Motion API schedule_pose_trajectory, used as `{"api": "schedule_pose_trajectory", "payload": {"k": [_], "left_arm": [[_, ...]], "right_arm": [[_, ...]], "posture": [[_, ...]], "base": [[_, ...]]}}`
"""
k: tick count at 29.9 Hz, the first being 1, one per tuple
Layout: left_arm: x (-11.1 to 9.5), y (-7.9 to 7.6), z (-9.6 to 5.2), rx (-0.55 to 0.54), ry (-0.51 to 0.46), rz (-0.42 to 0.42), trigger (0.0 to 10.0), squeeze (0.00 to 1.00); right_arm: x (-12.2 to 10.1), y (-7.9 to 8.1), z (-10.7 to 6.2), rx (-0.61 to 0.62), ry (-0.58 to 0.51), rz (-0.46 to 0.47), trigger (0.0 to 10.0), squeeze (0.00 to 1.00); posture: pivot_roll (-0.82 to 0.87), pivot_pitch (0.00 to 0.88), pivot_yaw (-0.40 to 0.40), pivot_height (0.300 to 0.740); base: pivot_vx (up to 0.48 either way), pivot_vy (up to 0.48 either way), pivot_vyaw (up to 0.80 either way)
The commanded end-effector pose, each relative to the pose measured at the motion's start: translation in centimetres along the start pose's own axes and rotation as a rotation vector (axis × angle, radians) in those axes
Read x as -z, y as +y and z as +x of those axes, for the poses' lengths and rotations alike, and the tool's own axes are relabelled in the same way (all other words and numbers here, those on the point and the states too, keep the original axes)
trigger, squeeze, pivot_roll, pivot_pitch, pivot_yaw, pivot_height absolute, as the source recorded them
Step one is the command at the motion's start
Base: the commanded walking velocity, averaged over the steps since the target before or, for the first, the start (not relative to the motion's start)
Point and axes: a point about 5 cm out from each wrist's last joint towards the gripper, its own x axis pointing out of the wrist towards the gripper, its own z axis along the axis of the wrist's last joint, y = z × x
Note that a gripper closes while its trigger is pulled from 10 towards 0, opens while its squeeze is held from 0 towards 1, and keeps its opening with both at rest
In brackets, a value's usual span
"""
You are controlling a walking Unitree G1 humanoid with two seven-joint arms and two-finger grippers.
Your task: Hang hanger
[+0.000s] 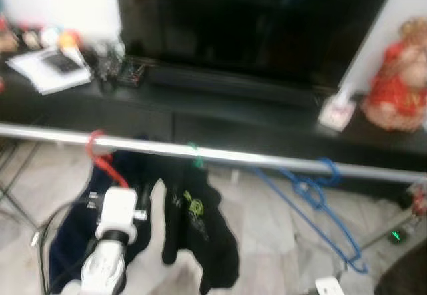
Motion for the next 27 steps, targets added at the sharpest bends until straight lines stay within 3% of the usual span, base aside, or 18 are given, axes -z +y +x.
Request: {"api": "schedule_pose_trajectory", "payload": {"k": [1, 7, 15, 21, 27], "left_arm": [[-0.4, -1.0, 0.1, 0.029, -0.008, -0.021, 10.0, 0.0], [-0.4, -1.1, 0.2, 0.036, -0.003, -0.022, 10.0, 0.0], [-0.7, -0.9, 0.2, 0.012, 0.002, -0.034, 10.0, 0.0], [-1.6, -2.1, 0.6, 0.016, 0.011, -0.041, 10.0, 0.0], [-2.0, -1.5, 1.6, -0.12, 0.063, -0.052, 10.0, 0.0]], "right_arm": [[0.7, -0.6, -0.1, 0.012, 0.022, 0.017, 10.0, 0.0], [0.7, -0.5, -0.1, 0.007, 0.024, 0.017, 10.0, 0.0], [0.9, -0.5, -0.1, 0.003, 0.031, -0.001, 10.0, 0.0], [0.9, -0.5, -0.2, 0.0, 0.03, -0.001, 10.0, 0.0], [0.7, -0.7, -0.2, -0.001, 0.021, 0.001, 10.0, 0.0]], "posture": [[0.08, 0.0, -0.078, 0.74], [0.08, 0.0, -0.082, 0.74], [0.08, 0.0, -0.081, 0.74], [0.08, 0.0, -0.08, 0.74], [0.07, 0.0, -0.081, 0.74]], "base": [[0.0, -0.319, 0.0], [0.0, -0.326, 0.0], [0.0, 0.0, 0.0], [0.0, 0.0, 0.0], [0.0, 0.0, 0.0]]}}
